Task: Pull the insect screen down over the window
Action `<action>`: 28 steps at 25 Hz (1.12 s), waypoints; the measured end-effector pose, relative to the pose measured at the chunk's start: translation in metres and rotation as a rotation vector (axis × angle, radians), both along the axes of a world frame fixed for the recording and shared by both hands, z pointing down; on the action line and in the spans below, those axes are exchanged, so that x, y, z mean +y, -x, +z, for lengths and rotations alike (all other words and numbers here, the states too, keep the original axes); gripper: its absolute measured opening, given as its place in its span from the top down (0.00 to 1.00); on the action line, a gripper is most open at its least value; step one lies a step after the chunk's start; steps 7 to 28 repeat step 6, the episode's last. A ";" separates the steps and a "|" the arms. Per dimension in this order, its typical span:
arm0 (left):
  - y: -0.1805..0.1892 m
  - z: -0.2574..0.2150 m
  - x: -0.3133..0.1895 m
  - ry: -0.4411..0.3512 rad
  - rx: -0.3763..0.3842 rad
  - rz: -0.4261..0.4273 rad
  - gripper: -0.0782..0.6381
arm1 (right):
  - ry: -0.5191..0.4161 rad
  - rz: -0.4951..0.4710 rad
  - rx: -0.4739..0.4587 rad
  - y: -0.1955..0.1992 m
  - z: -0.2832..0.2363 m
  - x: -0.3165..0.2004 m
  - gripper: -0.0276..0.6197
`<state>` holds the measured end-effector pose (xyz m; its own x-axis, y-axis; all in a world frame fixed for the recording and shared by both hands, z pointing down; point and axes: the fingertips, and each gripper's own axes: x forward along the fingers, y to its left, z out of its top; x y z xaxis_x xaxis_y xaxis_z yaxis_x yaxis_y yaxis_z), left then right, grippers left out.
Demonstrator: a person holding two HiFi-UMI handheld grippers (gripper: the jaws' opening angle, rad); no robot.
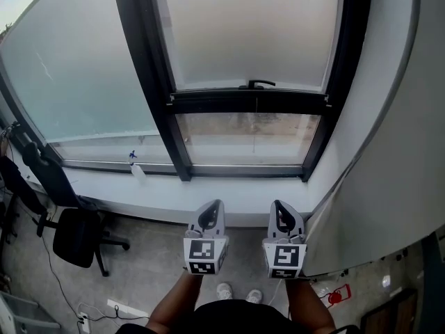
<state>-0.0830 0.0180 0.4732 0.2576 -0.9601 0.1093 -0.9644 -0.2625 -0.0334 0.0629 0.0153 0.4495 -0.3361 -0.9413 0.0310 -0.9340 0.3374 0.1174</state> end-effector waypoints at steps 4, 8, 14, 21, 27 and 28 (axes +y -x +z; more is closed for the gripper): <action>0.004 0.001 -0.003 0.000 -0.007 0.003 0.89 | -0.011 0.007 0.007 0.002 -0.001 -0.004 0.95; 0.006 0.000 -0.005 -0.002 -0.010 0.003 0.89 | -0.015 0.011 0.007 0.002 -0.002 -0.007 0.95; 0.006 0.000 -0.005 -0.002 -0.010 0.003 0.89 | -0.015 0.011 0.007 0.002 -0.002 -0.007 0.95; 0.006 0.000 -0.005 -0.002 -0.010 0.003 0.89 | -0.015 0.011 0.007 0.002 -0.002 -0.007 0.95; 0.006 0.000 -0.005 -0.002 -0.010 0.003 0.89 | -0.015 0.011 0.007 0.002 -0.002 -0.007 0.95; 0.006 0.000 -0.005 -0.002 -0.010 0.003 0.89 | -0.015 0.011 0.007 0.002 -0.002 -0.007 0.95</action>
